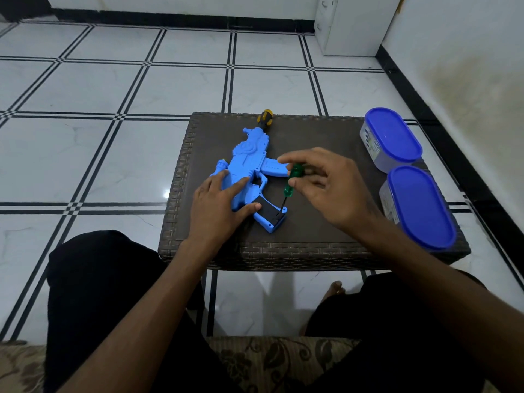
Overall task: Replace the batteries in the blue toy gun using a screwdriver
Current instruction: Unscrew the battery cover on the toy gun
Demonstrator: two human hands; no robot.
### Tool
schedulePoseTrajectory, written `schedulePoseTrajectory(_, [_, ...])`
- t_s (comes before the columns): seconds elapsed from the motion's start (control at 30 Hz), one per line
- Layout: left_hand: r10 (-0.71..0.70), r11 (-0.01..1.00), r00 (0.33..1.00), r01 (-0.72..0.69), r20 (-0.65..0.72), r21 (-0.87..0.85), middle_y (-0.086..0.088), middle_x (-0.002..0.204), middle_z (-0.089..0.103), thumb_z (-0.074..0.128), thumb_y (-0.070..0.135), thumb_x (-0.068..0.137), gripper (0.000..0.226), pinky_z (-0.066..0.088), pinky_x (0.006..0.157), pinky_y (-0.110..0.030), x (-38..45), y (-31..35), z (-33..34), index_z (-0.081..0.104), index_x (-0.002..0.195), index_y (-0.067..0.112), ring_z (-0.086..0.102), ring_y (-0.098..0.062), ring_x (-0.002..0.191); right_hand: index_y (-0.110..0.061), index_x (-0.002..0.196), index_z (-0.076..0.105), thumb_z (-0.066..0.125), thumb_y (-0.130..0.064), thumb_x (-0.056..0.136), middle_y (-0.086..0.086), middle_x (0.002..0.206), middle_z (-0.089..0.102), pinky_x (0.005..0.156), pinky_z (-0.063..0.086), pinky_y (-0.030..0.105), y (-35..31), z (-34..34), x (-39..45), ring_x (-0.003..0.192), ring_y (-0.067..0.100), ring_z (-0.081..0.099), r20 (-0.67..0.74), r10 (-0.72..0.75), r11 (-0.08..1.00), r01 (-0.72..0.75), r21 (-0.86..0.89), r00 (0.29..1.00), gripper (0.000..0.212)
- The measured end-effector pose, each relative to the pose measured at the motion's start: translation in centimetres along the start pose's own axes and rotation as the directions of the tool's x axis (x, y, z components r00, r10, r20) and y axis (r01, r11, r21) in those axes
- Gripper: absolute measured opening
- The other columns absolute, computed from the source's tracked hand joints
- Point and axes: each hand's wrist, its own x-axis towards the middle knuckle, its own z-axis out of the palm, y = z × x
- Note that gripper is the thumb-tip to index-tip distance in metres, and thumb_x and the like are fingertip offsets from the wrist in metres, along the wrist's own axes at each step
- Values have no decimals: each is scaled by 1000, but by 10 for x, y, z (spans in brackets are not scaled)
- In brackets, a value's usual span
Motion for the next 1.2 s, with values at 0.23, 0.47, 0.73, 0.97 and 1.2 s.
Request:
schedulePoseTrajectory(0.23, [4,1000,1000,-4,0,11,-8,153,37,57,70,79,68,28,114,-44,1,-2,3,49,139,39,34,-29,139,-17,110,72,75,-10,83,-6,106,71,77,58,20,1,2,0,92,1,68,-10,5,1000,-5,6,1000,28])
schedulePoseTrajectory(0.47, [4,1000,1000,-4,1,17,-8,153,37,58,69,79,68,28,113,-44,1,-1,2,49,139,38,33,-28,139,-16,113,70,74,-8,83,-2,101,67,78,56,18,2,6,1,89,6,65,-24,-93,991,90,-104,995,32])
schedulePoseTrajectory(0.73, [-3,1000,1000,3,7,19,-8,153,36,57,69,79,68,27,113,-44,1,0,1,48,139,39,32,-29,140,-12,113,68,71,0,84,-5,105,68,83,56,19,0,4,1,97,5,67,-11,-65,996,64,-67,998,32])
schedulePoseTrajectory(0.97, [-3,1000,1000,3,6,20,-7,154,35,57,69,79,68,26,113,-43,0,0,0,48,140,39,32,-28,140,-11,113,69,72,0,83,-4,104,69,82,56,16,-1,3,0,97,3,66,-18,-90,993,89,-75,996,31])
schedulePoseTrajectory(1.2, [2,1000,1000,-2,-1,15,-7,153,37,59,68,78,68,28,112,-43,0,-1,0,50,138,38,34,-29,138,-10,112,69,71,0,83,-1,106,70,83,56,18,-1,2,-2,98,6,66,-19,-117,988,115,-99,993,31])
